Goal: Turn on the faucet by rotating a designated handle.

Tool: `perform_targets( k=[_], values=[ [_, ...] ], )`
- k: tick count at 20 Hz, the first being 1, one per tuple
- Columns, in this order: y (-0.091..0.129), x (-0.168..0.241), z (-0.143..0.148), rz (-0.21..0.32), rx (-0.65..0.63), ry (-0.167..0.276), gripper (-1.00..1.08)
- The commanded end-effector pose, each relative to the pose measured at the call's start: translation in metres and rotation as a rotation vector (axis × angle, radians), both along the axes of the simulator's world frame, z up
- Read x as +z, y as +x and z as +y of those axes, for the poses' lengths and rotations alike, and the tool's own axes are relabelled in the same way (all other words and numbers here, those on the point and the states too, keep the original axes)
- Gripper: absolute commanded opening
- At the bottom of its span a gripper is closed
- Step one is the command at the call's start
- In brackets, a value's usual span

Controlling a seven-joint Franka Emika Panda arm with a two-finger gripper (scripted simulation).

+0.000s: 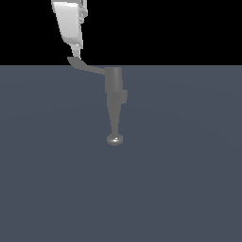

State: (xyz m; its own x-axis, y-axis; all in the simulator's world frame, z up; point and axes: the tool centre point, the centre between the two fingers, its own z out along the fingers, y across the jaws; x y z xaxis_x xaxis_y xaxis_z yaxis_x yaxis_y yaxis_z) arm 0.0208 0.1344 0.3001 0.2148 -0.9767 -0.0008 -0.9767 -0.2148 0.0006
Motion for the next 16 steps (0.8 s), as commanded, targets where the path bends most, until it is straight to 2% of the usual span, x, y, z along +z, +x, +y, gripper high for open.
perform_targets(
  k=[1, 4, 16],
  values=[
    [0.001, 0.0, 0.0, -0.001, -0.004, -0.001, -1.0],
    [0.0, -0.001, 0.0, 0.0, -0.003, -0.001, -1.0],
    [-0.034, -0.001, -0.008, 0.0, -0.003, -0.001, -1.0]
  ],
)
